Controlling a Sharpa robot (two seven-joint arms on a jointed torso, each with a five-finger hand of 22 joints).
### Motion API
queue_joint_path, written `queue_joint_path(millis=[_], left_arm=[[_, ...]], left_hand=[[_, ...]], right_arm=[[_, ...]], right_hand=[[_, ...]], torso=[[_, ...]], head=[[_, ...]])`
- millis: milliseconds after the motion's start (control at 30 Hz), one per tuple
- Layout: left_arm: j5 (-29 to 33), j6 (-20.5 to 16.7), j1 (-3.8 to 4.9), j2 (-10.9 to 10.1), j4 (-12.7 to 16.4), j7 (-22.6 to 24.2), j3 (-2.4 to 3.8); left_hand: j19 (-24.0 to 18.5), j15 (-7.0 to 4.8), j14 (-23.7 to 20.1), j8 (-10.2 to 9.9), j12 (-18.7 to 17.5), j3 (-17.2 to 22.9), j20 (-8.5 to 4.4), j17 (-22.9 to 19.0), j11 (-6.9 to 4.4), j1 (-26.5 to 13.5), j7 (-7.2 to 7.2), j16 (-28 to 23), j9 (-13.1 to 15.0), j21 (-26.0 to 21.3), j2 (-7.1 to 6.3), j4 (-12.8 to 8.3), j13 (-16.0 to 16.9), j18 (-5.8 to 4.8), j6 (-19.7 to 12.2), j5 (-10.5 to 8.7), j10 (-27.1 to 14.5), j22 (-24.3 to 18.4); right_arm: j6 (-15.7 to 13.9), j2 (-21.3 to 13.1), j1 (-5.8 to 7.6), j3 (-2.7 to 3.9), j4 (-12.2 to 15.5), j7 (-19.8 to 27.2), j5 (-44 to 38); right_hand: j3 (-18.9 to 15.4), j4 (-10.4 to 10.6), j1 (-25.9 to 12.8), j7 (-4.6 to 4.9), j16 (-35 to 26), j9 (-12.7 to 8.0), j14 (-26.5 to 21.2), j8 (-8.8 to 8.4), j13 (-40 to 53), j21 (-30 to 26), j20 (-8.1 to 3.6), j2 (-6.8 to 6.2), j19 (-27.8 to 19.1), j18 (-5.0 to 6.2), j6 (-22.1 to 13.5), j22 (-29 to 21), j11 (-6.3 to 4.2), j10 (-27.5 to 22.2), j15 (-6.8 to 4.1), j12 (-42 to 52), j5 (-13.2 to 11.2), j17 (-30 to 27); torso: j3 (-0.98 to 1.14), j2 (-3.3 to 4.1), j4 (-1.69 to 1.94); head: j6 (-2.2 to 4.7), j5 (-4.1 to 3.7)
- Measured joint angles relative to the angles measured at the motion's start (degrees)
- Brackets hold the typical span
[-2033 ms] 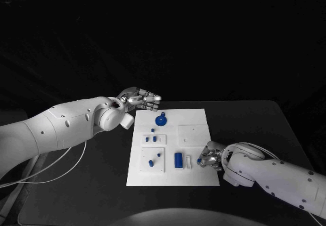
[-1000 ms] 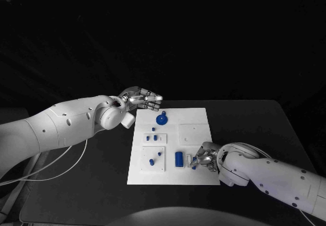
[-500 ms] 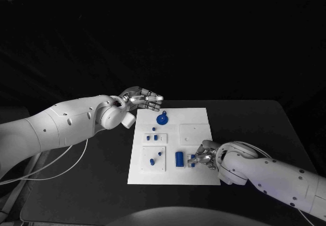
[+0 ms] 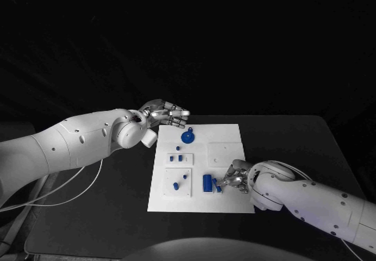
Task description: Assemble the parts on the task board
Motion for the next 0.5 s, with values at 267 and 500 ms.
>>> queue_joint_path(millis=[267, 500], left_arm=[[-0.06, 0.14, 0.00, 0.05, -0.05, -0.10, -0.02], [-0.10, 0.23, 0.00, 0.08, -0.08, -0.16, -0.06]], left_hand=[[0.00, 0.00, 0.00, 0.00, 0.00, 0.00, 0.00, 0.00, 0.00, 0.00, 0.00, 0.00, 0.00, 0.00, 0.00, 0.00, 0.00, 0.00, 0.00, 0.00, 0.00, 0.00], [0.00, 0.00, 0.00, 0.00, 0.00, 0.00, 0.00, 0.00, 0.00, 0.00, 0.00, 0.00, 0.00, 0.00, 0.00, 0.00, 0.00, 0.00, 0.00, 0.00, 0.00, 0.00]], right_arm=[[1.07, 0.52, 0.07, 0.00, -0.58, -0.45, -0.61], [1.65, 0.75, 0.12, -0.02, -0.85, -0.57, -1.19]], right_hand=[[-0.55, 0.56, 0.00, -0.06, 0.00, -0.22, 0.00, 0.00, 0.00, -0.22, 0.00, -0.45, 0.00, 0.02, 0.06, 0.00, -0.05, 0.05, 0.00, -0.40, 0.00, 0.22], [-0.63, 0.63, 0.23, -0.06, 0.00, -0.30, 0.00, 0.01, 0.01, -0.22, 0.00, -0.68, 0.00, 0.05, 0.06, 0.00, -0.05, 0.05, 0.01, -0.49, 0.00, 0.28]], torso=[[0.00, 0.00, 0.00], [0.03, 0.00, -0.02]], head=[[-0.09, 0.12], [-0.20, 0.16]])
